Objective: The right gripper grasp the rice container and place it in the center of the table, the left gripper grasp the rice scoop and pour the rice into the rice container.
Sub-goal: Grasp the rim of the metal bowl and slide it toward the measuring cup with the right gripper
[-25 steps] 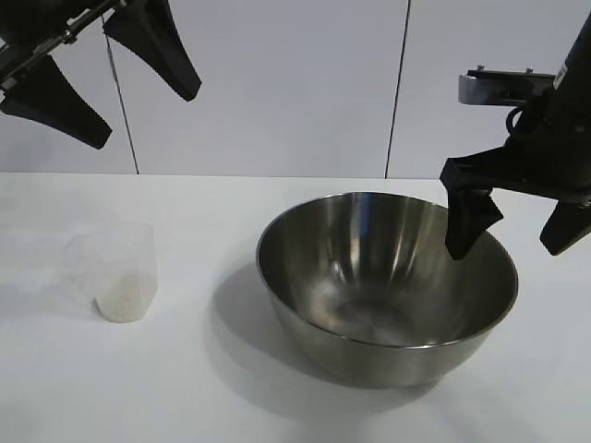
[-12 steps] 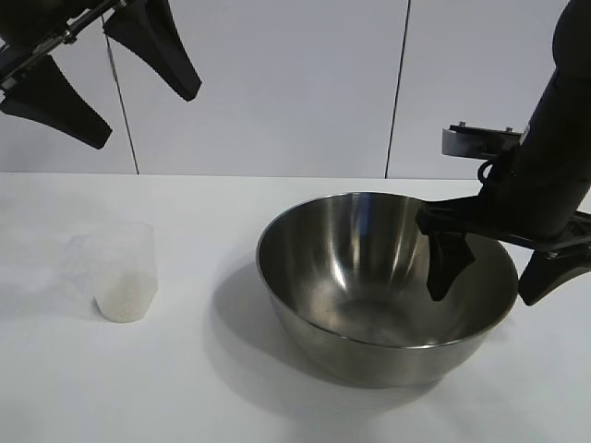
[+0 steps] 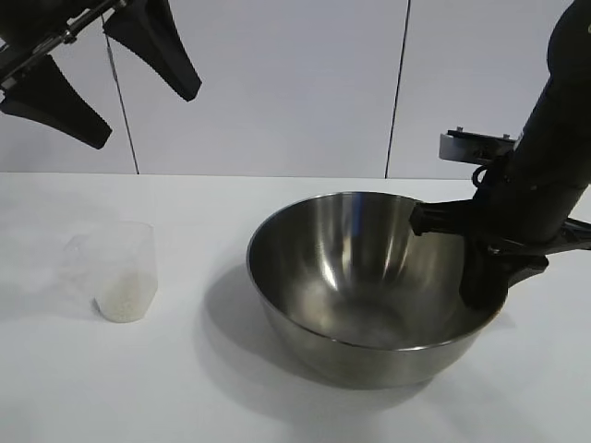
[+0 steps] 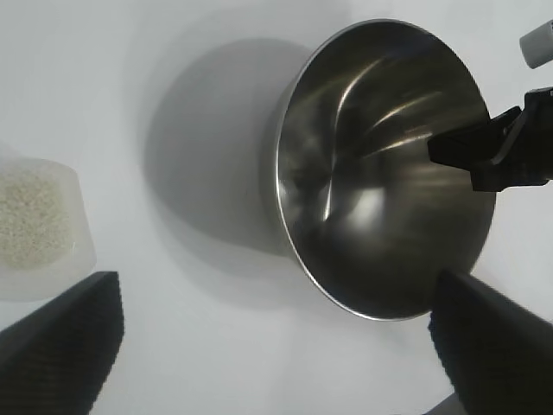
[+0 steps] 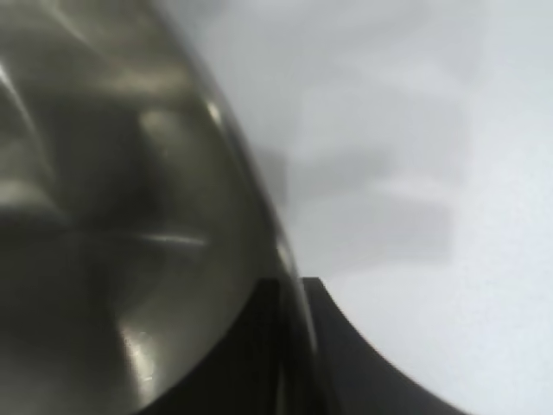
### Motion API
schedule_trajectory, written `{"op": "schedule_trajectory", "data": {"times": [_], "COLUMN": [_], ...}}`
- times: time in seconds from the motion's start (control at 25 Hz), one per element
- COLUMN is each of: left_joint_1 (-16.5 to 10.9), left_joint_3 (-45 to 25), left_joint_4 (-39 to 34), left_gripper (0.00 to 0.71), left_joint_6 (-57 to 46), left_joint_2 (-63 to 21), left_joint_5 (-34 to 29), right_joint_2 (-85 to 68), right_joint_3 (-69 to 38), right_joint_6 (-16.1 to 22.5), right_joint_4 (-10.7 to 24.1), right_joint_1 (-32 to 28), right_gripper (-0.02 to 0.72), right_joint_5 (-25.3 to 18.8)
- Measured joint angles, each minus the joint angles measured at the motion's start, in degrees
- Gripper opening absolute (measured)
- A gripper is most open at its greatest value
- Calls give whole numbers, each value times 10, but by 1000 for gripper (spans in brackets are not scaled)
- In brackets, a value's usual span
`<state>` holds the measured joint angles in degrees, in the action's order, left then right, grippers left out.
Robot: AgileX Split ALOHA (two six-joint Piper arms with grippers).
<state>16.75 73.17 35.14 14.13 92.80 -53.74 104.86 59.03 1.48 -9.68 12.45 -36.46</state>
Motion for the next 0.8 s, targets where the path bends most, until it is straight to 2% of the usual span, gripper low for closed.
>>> {"op": "schedule_trajectory", "data": {"times": [0.16,0.24,0.36,0.52,0.64,0.8], "left_joint_1": [0,0,0,0,0,0], "left_joint_3": [0,0,0,0,0,0], "left_joint_4": [0,0,0,0,0,0], "left_gripper": [694,694,694,694,694,694], "left_joint_6": [0,0,0,0,0,0], "left_joint_2": [0,0,0,0,0,0], "left_joint_5": [0,0,0,0,2,9], "right_joint_2": [0,0,-2,-27,-42,-42], "right_joint_3": [0,0,0,-2,-2,-2], "right_joint_6": [-10,-40,-97,-167,-182,-187], "right_joint_4": [-18,-47,-114,-176,-198,-203], "right_joint_1": [-6,-19,-49,-89,-102,-103], "right_gripper": [11,10,10,11,11,11], "right_joint_5": [-2,-12,-22,-32,-33,-43]}}
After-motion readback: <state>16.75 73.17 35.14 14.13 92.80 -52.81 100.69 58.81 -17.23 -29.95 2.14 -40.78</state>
